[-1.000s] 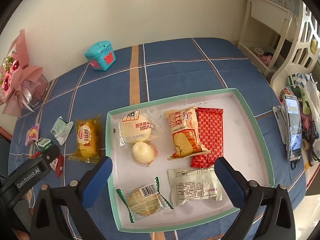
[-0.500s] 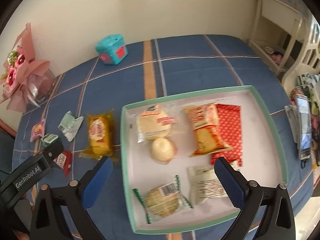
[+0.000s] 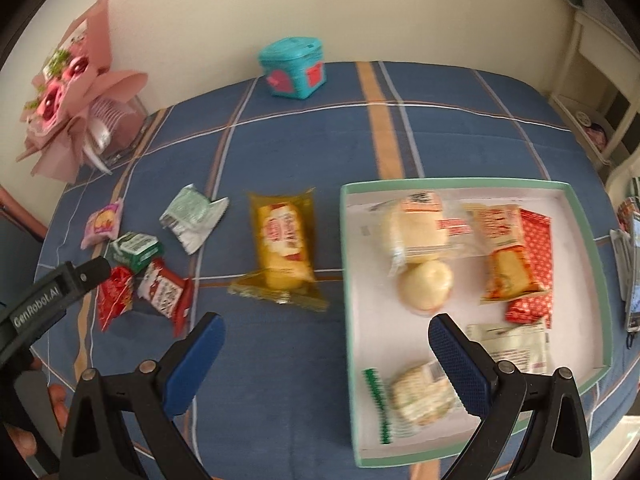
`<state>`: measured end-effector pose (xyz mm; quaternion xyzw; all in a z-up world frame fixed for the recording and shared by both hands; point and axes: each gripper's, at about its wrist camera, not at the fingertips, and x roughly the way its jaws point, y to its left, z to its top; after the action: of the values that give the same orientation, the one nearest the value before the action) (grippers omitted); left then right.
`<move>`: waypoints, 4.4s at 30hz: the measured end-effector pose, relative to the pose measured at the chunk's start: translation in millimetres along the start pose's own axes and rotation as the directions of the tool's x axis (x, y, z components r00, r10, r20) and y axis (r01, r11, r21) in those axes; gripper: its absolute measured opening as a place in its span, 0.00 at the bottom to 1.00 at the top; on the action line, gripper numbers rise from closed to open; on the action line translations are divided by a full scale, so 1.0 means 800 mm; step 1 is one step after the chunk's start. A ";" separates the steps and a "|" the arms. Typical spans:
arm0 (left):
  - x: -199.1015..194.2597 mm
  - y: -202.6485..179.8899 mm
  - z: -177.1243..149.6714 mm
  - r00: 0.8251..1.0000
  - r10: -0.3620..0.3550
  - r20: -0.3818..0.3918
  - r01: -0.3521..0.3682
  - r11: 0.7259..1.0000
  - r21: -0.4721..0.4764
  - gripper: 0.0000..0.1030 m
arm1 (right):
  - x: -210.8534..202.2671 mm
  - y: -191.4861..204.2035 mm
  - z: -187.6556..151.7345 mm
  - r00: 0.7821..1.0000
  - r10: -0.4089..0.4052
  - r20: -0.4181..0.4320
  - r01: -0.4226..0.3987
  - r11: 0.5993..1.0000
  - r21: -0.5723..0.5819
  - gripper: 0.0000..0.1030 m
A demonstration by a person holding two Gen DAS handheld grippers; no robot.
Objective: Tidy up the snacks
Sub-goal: 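Withdraw both open tools from the tray back toward the snack pile, then move left tool toward the red Rolls Kiss packet while right tool approaches the milk biscuit packet, then close right tool on the white-and-red milk biscuit packet while left tool closes on the red packet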
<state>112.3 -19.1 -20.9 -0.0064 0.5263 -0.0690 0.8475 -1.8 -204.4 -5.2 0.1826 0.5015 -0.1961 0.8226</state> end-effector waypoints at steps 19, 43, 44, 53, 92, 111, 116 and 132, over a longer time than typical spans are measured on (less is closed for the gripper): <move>0.003 0.105 0.019 1.000 0.016 0.008 -0.015 0.988 -0.156 0.96 | 0.042 0.105 -0.017 0.995 0.073 -0.070 -0.079 0.993 -0.090 1.00; 0.055 0.082 0.026 0.996 -0.047 -0.080 0.037 0.993 -0.115 0.96 | 0.084 0.126 -0.012 0.996 0.062 -0.062 -0.068 0.993 -0.101 1.00; 0.057 0.079 0.026 0.995 -0.047 -0.085 0.038 0.993 -0.109 0.96 | 0.086 0.126 -0.011 0.996 0.063 -0.061 -0.069 0.993 -0.101 1.00; 0.083 0.068 0.024 0.989 -0.055 -0.139 0.044 0.996 -0.082 0.96 | 0.090 0.133 0.002 0.995 0.095 -0.025 -0.097 0.988 -0.116 1.00; 0.130 0.134 0.019 0.963 -0.122 -0.242 0.066 0.972 -0.226 0.96 | 0.130 0.195 -0.005 0.992 0.129 0.006 -0.124 0.962 -0.243 0.81; 0.114 0.095 0.000 0.951 -0.186 -0.247 0.136 0.968 -0.209 0.54 | 0.116 0.166 -0.012 0.993 0.113 -0.033 -0.117 0.970 -0.212 0.41; 0.100 0.086 -0.003 0.954 -0.196 -0.225 0.152 0.969 -0.196 0.53 | 0.108 0.158 -0.017 0.991 0.125 -0.046 -0.132 0.971 -0.198 0.41; 0.033 0.042 0.006 0.964 -0.227 -0.135 0.206 0.966 -0.153 0.53 | 0.046 0.120 -0.016 0.989 0.146 0.003 -0.144 0.976 -0.163 0.41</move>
<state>131.6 10.7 -45.3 -0.1173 0.5887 -0.1253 0.7899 52.8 -121.4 -33.9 0.1499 0.4952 -0.0955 0.8504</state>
